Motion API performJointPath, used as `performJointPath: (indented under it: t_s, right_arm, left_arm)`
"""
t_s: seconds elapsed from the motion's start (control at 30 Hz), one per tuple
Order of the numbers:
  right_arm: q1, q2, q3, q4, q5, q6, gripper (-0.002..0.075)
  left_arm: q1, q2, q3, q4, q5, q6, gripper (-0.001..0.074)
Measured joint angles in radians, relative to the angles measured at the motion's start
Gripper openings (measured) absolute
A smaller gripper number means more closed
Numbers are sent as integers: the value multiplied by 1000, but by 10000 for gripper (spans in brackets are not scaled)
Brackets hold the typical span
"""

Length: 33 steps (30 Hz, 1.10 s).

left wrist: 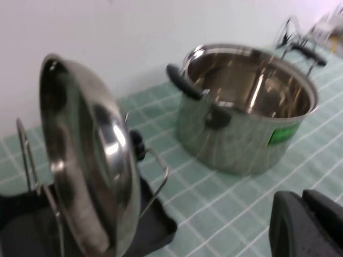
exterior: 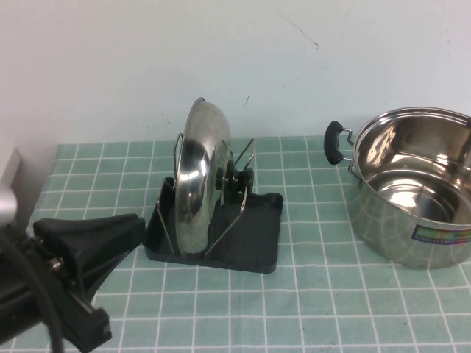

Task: Put pot lid on rack

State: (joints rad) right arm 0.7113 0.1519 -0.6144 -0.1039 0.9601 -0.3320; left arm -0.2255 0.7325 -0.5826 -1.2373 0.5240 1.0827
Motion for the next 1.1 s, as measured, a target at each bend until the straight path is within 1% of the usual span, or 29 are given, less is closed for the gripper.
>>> performJointPath:
  t_s: [0.13, 0.23, 0.3, 0.43, 0.8, 0.93, 1.1]
  right_arm:
    - [0, -46, 110, 24, -72, 12, -1]
    - [0, -48, 166, 62, -100, 18, -1]
    - [0, -48, 202, 77, -155, 19, -1]
    - [0, -48, 217, 82, -201, 22, -1]
    - [0, -48, 221, 84, -219, 22, -1]
    - [0, -48, 221, 86, -222, 24, -1]
    - [0, -48, 221, 86, -222, 24, -1]
  left_arm:
    - [0, -49, 43, -101, -24, 53, -1]
    - [0, -58, 44, -119, -33, 59, -1]
    - [0, -58, 44, -125, -34, 60, -1]
    - [0, -58, 44, -130, -38, 61, -1]
    - [0, -71, 49, -130, -44, 61, -1]
    - [7, -165, 108, -130, -100, 83, -1]
    - [32, -397, 254, -132, -222, 194, -1]
